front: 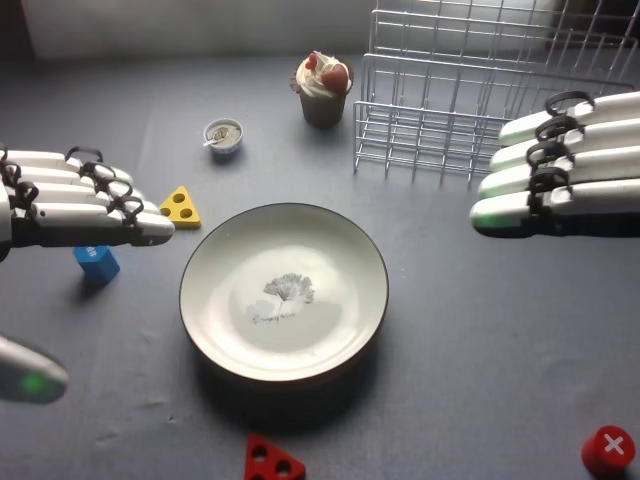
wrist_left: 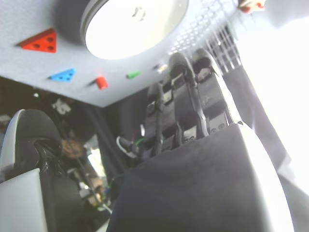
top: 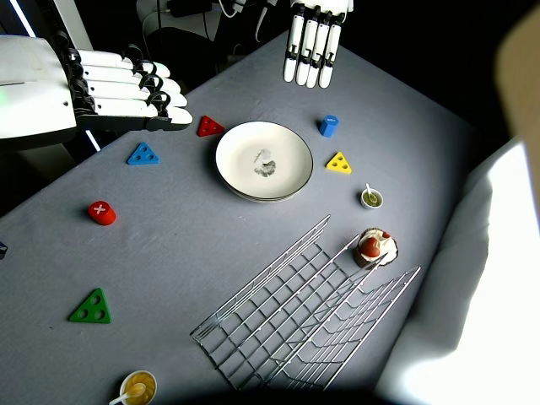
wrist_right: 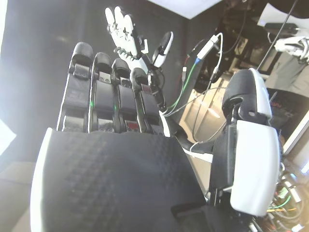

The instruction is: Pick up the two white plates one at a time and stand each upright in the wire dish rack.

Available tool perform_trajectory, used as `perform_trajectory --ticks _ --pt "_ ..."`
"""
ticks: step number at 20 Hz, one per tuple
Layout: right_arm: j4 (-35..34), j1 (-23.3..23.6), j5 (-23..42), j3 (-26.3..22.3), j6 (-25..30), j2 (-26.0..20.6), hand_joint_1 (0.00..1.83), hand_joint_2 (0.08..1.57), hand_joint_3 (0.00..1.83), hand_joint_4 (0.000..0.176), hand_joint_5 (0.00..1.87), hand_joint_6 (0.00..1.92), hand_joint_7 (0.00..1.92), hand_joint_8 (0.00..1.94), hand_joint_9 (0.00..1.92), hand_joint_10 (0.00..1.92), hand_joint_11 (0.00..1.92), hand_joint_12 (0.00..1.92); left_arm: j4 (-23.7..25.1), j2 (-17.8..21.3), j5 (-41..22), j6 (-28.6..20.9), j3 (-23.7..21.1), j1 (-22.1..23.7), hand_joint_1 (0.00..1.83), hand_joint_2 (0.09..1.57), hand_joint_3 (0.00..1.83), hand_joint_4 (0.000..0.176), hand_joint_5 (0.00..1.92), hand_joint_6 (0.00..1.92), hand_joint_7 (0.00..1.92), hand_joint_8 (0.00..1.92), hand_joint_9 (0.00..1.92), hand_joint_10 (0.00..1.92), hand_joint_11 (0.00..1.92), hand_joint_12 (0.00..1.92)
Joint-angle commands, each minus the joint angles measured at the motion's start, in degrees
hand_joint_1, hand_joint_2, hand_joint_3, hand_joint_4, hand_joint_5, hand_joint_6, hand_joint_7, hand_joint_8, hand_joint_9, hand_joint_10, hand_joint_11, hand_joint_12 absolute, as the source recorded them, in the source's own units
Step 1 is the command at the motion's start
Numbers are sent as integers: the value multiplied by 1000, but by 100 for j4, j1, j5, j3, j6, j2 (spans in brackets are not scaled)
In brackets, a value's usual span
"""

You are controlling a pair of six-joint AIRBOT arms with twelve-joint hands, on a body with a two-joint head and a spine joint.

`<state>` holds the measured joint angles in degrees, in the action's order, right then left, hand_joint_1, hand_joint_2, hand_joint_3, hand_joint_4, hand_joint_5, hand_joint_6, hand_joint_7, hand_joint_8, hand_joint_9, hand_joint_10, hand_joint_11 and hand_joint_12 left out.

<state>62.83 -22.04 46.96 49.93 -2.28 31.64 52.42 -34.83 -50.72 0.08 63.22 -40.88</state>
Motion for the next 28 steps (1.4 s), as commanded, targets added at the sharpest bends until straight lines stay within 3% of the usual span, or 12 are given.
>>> perform_trajectory --ticks 1,8,19,21,23,25,28 --pt "-388 88 388 -17 24 -28 0 945 5 0 183 2 213 1 212 2 167 40 -344 54 -424 -8 57 33 0 949 4 0 130 0 175 0 161 1 96 46" --pt "-384 104 340 19 24 2 0 942 1 0 138 1 168 1 171 1 140 20 -395 51 -500 -8 89 36 0 949 1 0 108 0 161 0 143 0 102 38" --pt "-239 223 -234 191 180 130 0 926 0 0 171 13 195 4 205 7 188 30 -313 8 -961 -8 227 40 0 946 1 0 105 6 154 5 144 6 114 34" --pt "-198 224 -453 192 213 140 0 927 0 0 144 1 184 1 196 2 171 21 -511 -72 -1049 -8 269 40 0 951 3 0 110 6 160 6 149 7 121 35" --pt "7 233 -651 227 407 182 0 932 1 0 175 11 226 13 237 15 209 33 -540 -110 -1001 -8 279 40 0 942 0 0 112 6 153 2 142 2 108 28" --pt "255 260 -767 320 943 224 0 929 0 0 178 9 210 4 228 8 205 29 -429 -108 -1291 -8 287 40 0 940 0 0 109 3 153 2 142 3 116 30" --pt "299 309 -813 371 1102 253 0 935 2 0 167 3 201 3 222 4 198 24 -250 -109 -1448 -8 383 36 0 946 1 0 112 8 169 13 162 17 125 32"
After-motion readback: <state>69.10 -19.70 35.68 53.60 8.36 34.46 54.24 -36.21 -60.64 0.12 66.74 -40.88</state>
